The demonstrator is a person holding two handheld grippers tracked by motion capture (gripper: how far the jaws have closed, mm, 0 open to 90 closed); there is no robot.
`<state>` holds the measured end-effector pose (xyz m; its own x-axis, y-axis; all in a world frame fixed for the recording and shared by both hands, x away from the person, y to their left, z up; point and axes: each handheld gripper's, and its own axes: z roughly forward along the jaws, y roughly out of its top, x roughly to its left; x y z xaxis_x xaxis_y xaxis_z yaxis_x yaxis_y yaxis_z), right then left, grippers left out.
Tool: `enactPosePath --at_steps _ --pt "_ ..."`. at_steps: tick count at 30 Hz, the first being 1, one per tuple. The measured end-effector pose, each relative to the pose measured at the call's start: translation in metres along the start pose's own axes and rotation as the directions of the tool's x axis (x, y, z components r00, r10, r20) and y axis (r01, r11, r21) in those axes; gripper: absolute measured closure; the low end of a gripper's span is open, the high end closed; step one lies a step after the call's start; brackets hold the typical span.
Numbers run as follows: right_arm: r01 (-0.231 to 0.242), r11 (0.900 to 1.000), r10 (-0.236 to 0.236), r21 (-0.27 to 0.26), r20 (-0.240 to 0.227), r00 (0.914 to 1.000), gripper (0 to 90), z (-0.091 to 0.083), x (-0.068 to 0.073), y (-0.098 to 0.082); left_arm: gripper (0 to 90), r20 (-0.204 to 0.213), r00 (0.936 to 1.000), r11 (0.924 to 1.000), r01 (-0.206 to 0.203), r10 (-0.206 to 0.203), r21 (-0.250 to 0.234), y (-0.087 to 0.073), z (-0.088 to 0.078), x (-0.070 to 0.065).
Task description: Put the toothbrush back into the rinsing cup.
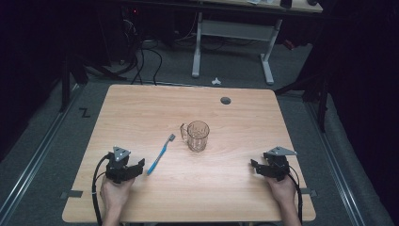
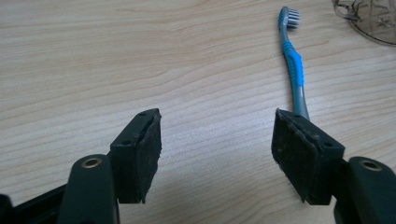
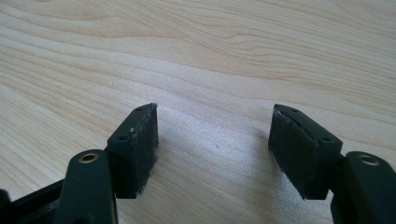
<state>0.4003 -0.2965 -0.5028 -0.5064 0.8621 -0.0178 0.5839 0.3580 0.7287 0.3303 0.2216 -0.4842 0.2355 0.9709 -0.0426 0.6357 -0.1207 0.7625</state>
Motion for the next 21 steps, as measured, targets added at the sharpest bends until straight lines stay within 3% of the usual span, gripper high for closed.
enactPosePath --at_steps 5,8,21 --pt "0.001 1.000 -0.001 0.000 0.000 1.0000 33.5 0.000 0.000 0.000 33.6 0.015 0.9999 1.0000 0.000 0.001 -0.006 0.000 -0.002 -0.003" --pt "0.001 1.000 -0.001 0.000 0.000 1.0000 33.5 0.000 0.000 0.000 35.3 0.022 0.9998 0.9998 -0.004 0.004 0.019 0.000 -0.002 -0.005" --pt "0.002 1.000 -0.002 -0.001 -0.001 1.0000 33.5 0.000 0.000 0.000 35.8 0.043 0.9966 0.9974 -0.071 0.070 0.014 0.003 -0.006 -0.027"
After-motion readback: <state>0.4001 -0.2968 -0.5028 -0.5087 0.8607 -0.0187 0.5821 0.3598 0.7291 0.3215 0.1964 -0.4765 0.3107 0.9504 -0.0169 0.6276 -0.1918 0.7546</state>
